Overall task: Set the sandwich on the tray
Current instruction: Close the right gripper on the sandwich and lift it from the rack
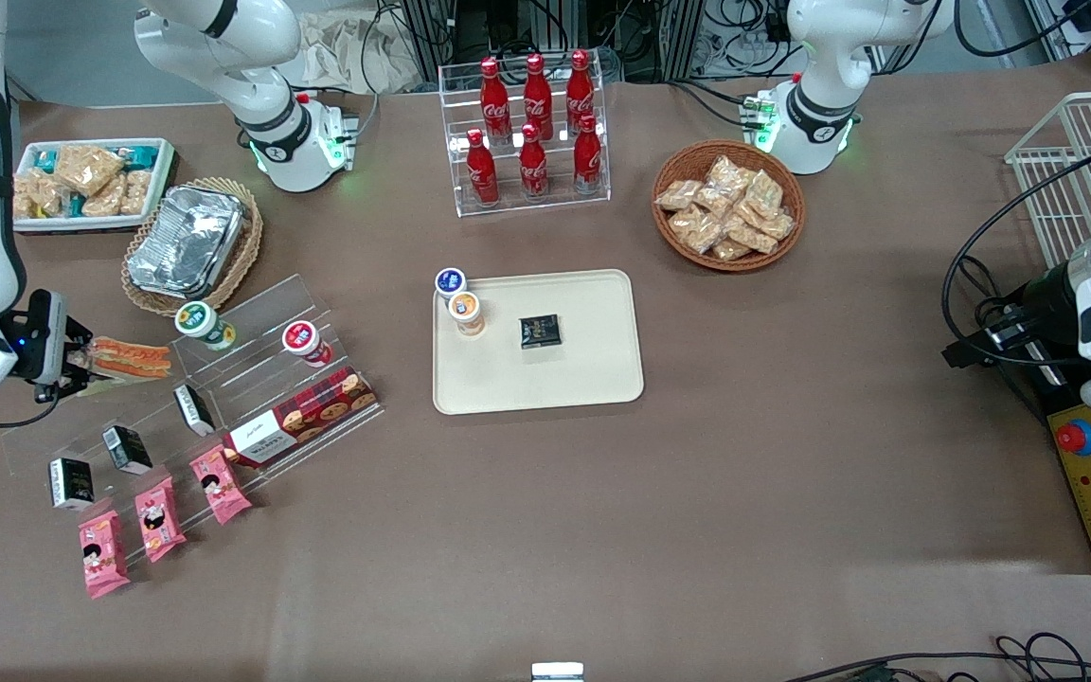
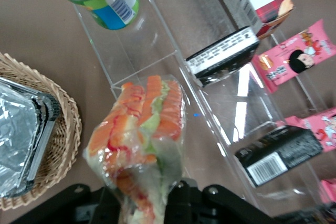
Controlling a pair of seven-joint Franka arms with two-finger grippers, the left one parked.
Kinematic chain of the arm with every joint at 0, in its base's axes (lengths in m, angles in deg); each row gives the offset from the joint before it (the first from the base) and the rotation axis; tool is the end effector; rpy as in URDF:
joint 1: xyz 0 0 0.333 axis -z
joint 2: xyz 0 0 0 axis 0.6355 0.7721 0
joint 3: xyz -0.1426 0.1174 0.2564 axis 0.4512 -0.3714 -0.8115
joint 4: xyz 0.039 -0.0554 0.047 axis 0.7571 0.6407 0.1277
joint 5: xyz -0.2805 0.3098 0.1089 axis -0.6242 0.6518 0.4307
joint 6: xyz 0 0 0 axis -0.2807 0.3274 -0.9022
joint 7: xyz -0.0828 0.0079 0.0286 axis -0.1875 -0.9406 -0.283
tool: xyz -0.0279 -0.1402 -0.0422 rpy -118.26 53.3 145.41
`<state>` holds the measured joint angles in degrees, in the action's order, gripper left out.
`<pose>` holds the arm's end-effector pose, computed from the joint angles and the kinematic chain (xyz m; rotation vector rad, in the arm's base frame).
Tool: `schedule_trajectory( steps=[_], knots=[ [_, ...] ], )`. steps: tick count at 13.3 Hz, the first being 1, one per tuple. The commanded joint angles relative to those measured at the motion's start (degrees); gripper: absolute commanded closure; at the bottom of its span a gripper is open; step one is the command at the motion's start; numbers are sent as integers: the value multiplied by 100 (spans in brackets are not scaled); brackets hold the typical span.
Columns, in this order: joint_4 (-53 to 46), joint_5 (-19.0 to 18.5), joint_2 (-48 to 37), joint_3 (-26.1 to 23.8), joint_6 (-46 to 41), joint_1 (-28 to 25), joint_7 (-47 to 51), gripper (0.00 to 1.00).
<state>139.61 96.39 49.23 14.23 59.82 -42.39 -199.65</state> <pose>0.5672 -0.2210 0.3035 -2.0174 -2.1350 -0.0630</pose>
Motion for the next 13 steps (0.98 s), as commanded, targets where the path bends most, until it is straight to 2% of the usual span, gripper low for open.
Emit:
schedule_trajectory(
  steps=[1,4,7,9,13],
  knots=[
    [-84,99,-423,39,-47,38,285,98],
    [-260,-51,-626,13,-91,-23,436,98],
    [-611,-69,-644,-57,-652,-58,837,100],
    [-944,-401,-679,-128,-1074,-346,1592,100],
    [-1113,-429,-802,-128,-1454,-1119,2763,100]
  ],
)
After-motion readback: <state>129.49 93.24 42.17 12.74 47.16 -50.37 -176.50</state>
